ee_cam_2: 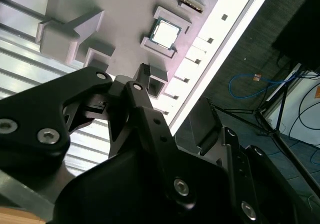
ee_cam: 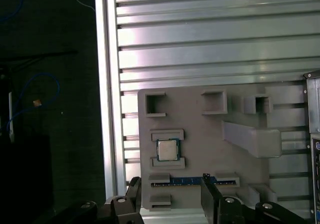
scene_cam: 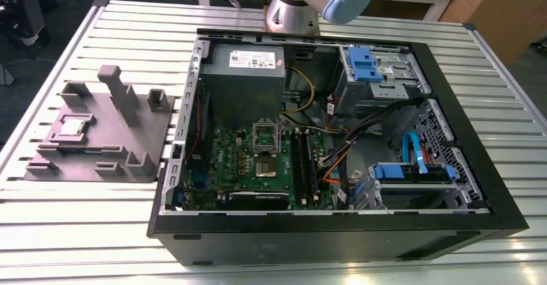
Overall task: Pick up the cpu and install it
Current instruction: 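Pick up the cpu and move it towards the insertion slot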
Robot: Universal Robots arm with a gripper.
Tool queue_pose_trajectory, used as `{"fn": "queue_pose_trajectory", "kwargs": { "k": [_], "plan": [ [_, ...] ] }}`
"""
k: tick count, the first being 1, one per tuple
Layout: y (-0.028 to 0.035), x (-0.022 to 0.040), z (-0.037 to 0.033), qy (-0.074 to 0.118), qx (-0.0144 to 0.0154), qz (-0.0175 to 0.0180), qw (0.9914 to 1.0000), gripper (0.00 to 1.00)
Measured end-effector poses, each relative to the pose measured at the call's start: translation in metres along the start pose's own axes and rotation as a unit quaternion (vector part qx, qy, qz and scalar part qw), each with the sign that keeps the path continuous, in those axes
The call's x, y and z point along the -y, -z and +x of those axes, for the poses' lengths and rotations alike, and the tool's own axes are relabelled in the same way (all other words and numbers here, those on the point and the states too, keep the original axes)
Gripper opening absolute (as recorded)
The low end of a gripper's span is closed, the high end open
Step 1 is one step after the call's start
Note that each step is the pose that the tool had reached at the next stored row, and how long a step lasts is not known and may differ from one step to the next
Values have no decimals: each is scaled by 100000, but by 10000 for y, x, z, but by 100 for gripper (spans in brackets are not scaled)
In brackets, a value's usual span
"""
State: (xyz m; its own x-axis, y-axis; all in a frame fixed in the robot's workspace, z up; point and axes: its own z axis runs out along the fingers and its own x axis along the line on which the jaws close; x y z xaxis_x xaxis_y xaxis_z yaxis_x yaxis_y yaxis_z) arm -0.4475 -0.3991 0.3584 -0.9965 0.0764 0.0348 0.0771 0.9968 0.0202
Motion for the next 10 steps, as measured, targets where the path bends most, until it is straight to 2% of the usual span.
{"fn": "queue_pose_trajectory", "kwargs": {
  "k": [8,10],
  "plan": [
    [-7,0,0,1653,-40,63,99986,59],
    [-46,1,-1,1655,-31,57,99986,59]
  ]
}}
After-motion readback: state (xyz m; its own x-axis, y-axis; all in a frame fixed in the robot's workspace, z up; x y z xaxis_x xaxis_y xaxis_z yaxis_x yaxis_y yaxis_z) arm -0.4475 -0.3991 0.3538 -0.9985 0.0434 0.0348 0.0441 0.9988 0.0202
